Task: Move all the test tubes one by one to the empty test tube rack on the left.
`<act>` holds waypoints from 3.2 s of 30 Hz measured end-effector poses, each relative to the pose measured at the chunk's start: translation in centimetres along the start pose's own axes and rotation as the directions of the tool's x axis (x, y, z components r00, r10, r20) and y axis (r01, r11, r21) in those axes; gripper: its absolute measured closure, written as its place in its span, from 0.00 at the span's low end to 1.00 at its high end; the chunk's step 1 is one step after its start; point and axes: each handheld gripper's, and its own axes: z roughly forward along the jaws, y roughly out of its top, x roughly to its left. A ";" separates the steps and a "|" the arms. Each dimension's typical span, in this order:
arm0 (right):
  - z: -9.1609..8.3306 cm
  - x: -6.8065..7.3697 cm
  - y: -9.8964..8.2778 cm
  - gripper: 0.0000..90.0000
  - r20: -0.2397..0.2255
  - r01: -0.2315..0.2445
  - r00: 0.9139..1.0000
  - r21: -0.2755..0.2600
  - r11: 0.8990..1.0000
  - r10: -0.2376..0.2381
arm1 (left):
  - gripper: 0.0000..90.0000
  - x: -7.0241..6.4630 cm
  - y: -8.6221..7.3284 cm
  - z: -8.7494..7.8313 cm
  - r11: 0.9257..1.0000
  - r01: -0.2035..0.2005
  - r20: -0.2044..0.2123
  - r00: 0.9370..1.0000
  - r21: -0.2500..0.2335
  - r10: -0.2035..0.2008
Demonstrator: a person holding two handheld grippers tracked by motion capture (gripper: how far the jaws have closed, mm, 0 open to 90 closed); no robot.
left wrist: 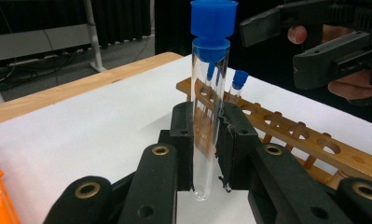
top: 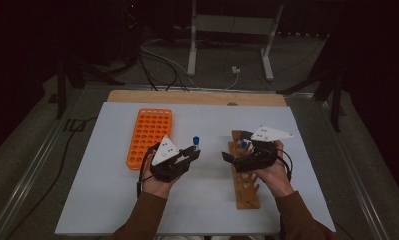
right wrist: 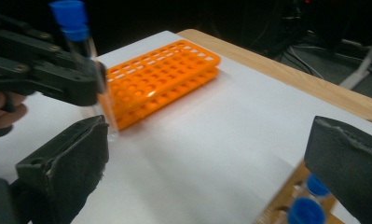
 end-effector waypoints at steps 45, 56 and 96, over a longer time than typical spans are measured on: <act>-3.7 -3.1 -2.8 0.00 0.074 -0.104 0.991 -0.069 0.992 0.110 | 0.87 5.4 -0.2 -7.9 0.994 0.046 -0.189 0.980 -0.095 -0.063; -3.6 -3.1 -3.0 0.00 0.075 -0.104 0.991 -0.062 0.993 0.108 | 0.87 6.9 -1.2 -9.0 0.990 0.079 -0.248 0.963 -0.120 -0.107; -3.1 -2.9 -3.2 0.00 0.060 -0.102 0.993 -0.049 0.994 0.105 | 0.87 9.5 -6.9 -6.3 0.985 0.172 -0.313 0.935 -0.003 -0.164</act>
